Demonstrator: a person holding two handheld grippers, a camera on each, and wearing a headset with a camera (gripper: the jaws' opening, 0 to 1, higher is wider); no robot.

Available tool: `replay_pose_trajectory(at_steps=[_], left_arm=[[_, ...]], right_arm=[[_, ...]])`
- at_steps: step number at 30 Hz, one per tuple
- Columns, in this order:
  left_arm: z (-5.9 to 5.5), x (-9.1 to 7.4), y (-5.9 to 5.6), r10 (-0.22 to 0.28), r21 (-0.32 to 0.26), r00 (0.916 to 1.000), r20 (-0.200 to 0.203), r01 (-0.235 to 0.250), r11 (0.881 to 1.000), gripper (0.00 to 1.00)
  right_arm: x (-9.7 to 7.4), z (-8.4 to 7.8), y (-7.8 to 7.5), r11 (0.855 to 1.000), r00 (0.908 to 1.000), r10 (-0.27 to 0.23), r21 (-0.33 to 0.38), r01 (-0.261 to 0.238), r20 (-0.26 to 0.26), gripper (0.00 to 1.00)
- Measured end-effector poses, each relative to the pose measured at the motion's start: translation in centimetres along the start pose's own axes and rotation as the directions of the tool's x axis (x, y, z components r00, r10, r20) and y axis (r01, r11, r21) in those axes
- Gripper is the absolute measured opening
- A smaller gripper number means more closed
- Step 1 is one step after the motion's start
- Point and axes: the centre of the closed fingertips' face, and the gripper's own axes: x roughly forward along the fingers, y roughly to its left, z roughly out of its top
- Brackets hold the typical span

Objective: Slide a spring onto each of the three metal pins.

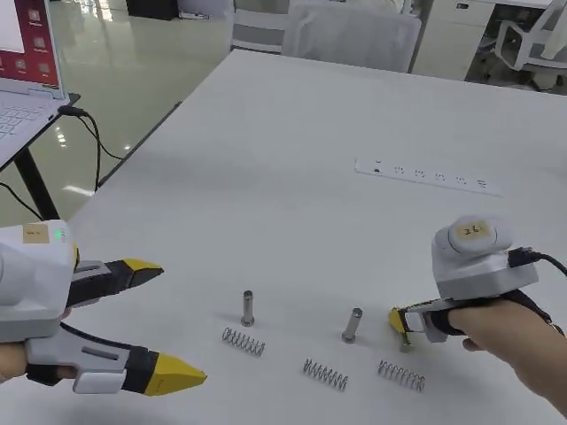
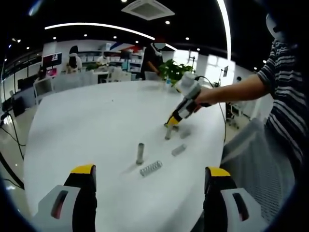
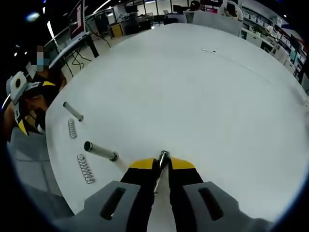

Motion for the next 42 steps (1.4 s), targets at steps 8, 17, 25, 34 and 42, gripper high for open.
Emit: replay_pose_trajectory(at_steps=[8, 17, 25, 34, 42], left_arm=[[0.0, 0.1, 0.0, 0.0, -0.009, 1.0, 0.007, 0.0, 1.0, 0.89], [0.3, 0.2, -0.5, -0.014, -0.004, 0.9998, 0.011, 0.014, 1.0, 0.89], [0.7, 0.2, -0.6, -0.005, -0.005, 0.9998, 0.021, 0.006, 1.0, 0.89], [0.9, 0.1, -1.0, -0.007, 0.002, 0.9997, 0.023, 0.007, 1.0, 0.89], [1.0, 0.0, -1.2, 0.001, 0.006, 0.9996, 0.029, -0.001, 1.0, 0.89]], right_arm=[[0.0, 0.1, -0.2, 1.0, 1.0, -0.005, -0.022, 0.005, 0.008, 0.05], [-1.2, 0.0, -0.1, 0.999, 0.9972, 0.026, 0.02, -0.028, 0.07, 0.05], [-2.5, 0.4, 0.3, 0.999, 0.9889, 0.039, -0.003, -0.039, 0.143, 0.05], [-3.3, 0.6, 0.6, 0.999, 0.9811, 0.035, -0.023, -0.031, 0.19, 0.05], [-3.9, 0.8, 0.5, 1.0, 0.9758, 0.019, -0.011, -0.017, 0.218, 0.05]])
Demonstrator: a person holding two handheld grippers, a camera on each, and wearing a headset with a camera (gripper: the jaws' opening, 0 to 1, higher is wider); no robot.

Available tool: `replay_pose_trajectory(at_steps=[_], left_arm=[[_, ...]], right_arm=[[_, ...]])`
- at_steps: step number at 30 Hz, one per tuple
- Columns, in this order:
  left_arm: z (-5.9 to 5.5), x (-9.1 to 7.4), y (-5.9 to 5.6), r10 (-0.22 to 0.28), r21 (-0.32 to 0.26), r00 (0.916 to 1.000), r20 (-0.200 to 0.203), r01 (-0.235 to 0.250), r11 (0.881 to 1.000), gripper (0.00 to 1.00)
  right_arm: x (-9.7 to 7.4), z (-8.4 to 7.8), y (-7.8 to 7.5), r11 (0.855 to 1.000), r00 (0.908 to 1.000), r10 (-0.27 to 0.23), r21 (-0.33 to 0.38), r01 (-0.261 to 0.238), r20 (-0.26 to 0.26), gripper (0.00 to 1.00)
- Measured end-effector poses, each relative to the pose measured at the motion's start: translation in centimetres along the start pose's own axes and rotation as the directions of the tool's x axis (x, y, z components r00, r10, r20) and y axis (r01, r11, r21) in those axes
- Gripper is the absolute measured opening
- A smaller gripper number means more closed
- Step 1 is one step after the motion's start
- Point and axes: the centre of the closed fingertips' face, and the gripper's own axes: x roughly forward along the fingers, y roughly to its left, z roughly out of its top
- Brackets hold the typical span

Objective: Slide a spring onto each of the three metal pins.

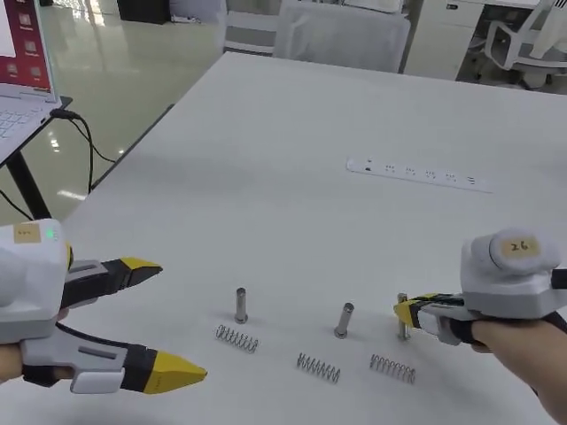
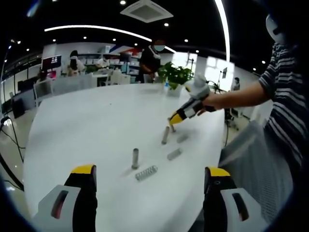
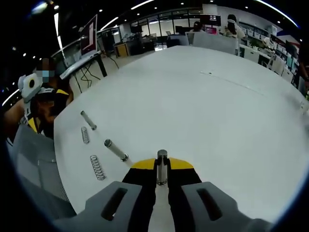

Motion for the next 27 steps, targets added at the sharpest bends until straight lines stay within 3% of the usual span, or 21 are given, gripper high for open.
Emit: replay_pose_trajectory(at_steps=[13, 27], left_arm=[[0.3, 0.09, -0.17, -0.001, 0.005, 1.0, 0.006, 0.001, 1.0, 0.9], [0.21, 0.1, -0.32, -0.008, 0.002, 1.0, 0.0, 0.008, 1.0, 0.89]], right_arm=[[-0.52, -0.09, 0.32, 0.999, 0.9989, -0.002, -0.032, 0.004, 0.047, 0.05], [-0.28, -0.04, 0.79, 0.995, 0.9997, 0.01, -0.097, -0.007, 0.024, 0.05]])
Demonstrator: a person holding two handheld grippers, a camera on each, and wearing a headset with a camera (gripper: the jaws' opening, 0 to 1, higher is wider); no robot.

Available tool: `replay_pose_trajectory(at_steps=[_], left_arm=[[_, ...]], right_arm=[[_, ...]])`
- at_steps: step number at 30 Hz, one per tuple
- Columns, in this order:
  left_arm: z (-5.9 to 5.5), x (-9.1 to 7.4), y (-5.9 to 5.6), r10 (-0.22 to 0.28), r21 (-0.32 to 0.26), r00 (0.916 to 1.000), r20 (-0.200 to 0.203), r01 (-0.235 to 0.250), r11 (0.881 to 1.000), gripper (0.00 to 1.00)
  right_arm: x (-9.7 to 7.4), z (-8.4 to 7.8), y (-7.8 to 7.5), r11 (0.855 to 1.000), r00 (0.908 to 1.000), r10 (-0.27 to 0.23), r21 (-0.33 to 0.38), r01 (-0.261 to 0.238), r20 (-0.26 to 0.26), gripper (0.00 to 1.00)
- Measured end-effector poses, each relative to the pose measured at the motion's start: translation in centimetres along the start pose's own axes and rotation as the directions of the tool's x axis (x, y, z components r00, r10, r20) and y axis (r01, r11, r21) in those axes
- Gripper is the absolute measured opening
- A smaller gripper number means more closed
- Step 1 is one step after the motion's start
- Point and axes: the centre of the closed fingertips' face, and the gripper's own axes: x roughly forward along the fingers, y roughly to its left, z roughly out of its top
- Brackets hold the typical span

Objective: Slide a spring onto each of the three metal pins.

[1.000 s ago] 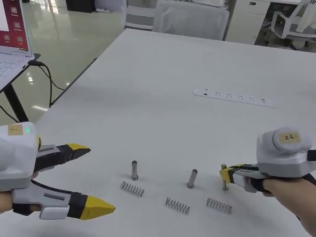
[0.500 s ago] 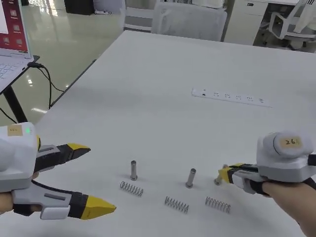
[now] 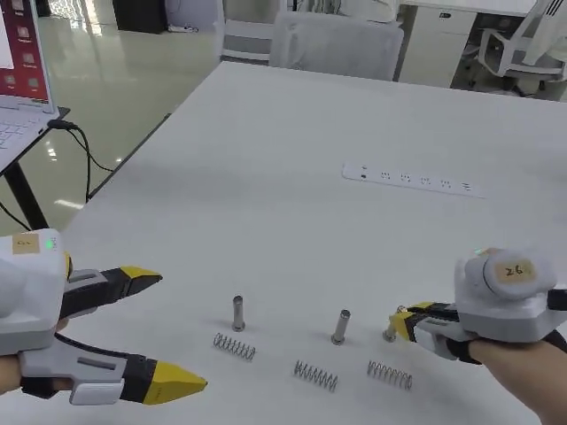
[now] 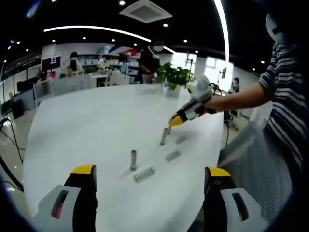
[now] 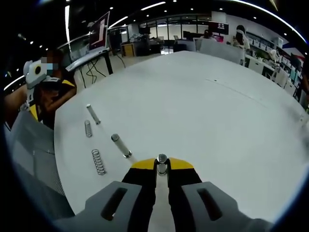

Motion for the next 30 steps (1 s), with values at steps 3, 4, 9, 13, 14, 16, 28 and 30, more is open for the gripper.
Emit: replay_pose_trajectory(at_steps=[3, 4, 9, 13, 14, 16, 28, 30], left_arm=[[0.1, 0.0, 0.1, 0.0, -0.001, 1.0, 0.001, 0.0, 1.0, 0.89], [0.1, -0.1, 0.1, 0.0, -0.001, 1.0, 0.002, 0.0, 1.0, 0.89], [0.1, -0.1, 0.2, 0.001, -0.006, 1.0, 0.005, -0.001, 1.0, 0.9], [0.0, 0.0, 0.2, -0.001, -0.009, 1.0, 0.0, 0.001, 1.0, 0.9], [0.0, 0.0, 0.2, -0.001, -0.01, 1.0, 0.001, 0.001, 1.0, 0.9], [0.0, 0.0, 0.2, -0.001, -0.011, 1.0, 0.002, 0.001, 1.0, 0.9], [0.1, 0.2, 0.1, -0.003, -0.016, 1.0, 0.001, 0.003, 1.0, 0.91], [0.1, 0.2, 0.0, -0.003, -0.017, 1.0, 0.001, 0.003, 1.0, 0.91]], right_arm=[[0.1, 0.1, 0.1, 1.0, 1.0, -0.002, -0.022, 0.002, -0.005, 0.06], [0.1, 0.1, 0.1, 1.0, 1.0, -0.002, -0.026, 0.002, -0.007, 0.06], [0.0, 0.6, 0.4, 1.0, 1.0, 0.001, -0.029, 0.0, 0.009, 0.12], [-0.3, 1.1, 0.5, 0.999, 0.9998, 0.003, -0.037, -0.002, 0.02, 0.14], [-0.4, 1.1, 0.4, 0.999, 0.9998, 0.003, -0.037, -0.002, 0.022, 0.15], [-0.6, 1.4, 0.4, 0.999, 0.9996, 0.005, -0.038, -0.004, 0.03, 0.16], [-1.9, 1.7, 0.9, 0.995, 0.997, 0.013, -0.097, -0.005, 0.077, 0.25], [-2.2, 1.4, 1.1, 0.995, 0.9967, 0.02, -0.1, -0.012, 0.079, 0.26]])
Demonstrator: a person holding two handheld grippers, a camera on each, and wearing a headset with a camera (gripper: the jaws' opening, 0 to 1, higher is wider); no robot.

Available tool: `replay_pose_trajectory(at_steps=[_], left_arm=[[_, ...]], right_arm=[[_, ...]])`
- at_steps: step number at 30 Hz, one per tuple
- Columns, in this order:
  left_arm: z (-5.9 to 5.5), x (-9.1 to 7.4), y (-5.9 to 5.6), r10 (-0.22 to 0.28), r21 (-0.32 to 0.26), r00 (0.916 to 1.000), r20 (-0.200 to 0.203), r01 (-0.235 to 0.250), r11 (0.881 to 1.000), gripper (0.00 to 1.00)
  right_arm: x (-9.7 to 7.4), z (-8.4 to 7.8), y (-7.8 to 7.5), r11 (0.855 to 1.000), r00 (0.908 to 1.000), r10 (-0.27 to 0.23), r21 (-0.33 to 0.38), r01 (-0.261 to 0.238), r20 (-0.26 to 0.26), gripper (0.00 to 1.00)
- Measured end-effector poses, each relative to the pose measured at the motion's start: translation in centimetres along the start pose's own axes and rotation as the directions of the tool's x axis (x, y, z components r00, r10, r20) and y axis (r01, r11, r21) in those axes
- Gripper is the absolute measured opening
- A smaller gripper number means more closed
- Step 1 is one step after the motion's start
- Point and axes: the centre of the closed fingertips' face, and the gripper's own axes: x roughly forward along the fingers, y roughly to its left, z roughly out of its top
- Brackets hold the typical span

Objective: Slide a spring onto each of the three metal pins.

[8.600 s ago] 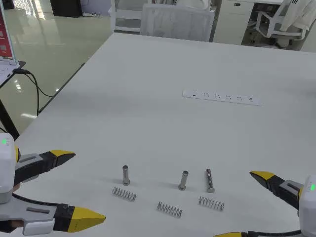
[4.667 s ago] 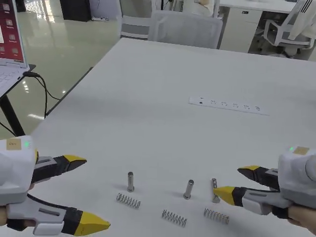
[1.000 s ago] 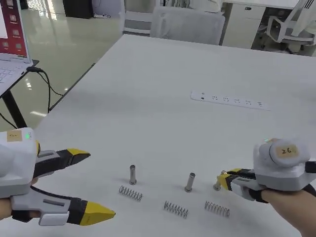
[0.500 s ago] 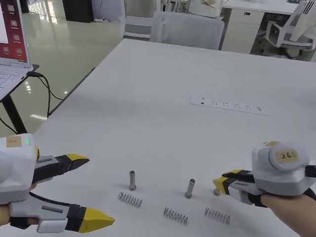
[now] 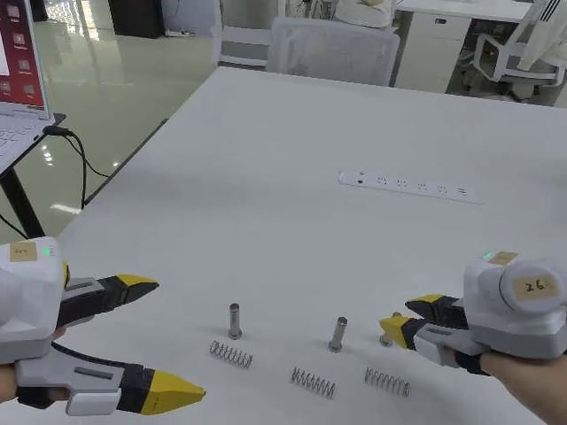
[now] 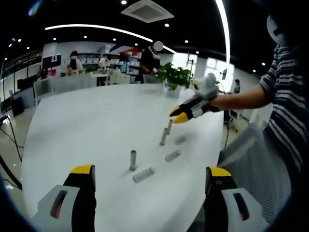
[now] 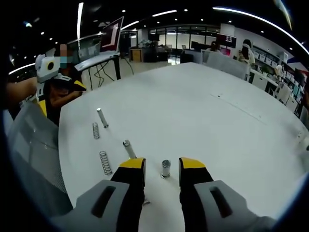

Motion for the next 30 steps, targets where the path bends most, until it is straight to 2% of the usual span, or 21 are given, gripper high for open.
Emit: replay_pose_trajectory(at_steps=[11, 22, 26, 30], left_arm=[[-0.1, 0.2, -0.2, -0.009, -0.004, 0.9999, -0.006, 0.009, 1.0, 0.91], [-0.2, 0.1, -0.3, -0.011, -0.007, 0.9999, -0.007, 0.011, 1.0, 0.9], [-0.1, 0.0, -0.2, -0.011, -0.002, 0.9999, -0.008, 0.011, 1.0, 0.9], [-0.1, 0.0, -0.1, -0.008, -0.002, 1.0, -0.005, 0.008, 1.0, 0.9]], right_arm=[[-1.5, -0.5, 0.8, 0.994, 0.9999, 0.016, -0.106, -0.015, 0.007, 0.28], [-2.1, -1.7, 1.7, 0.975, 0.9991, 0.028, -0.221, -0.035, -0.033, 0.29], [-2.1, -2.1, 2.2, 0.958, 0.9976, 0.043, -0.282, -0.057, -0.054, 0.3], [-2.2, -2.8, 2.8, 0.92, 0.9935, 0.058, -0.38, -0.091, -0.098, 0.29]])
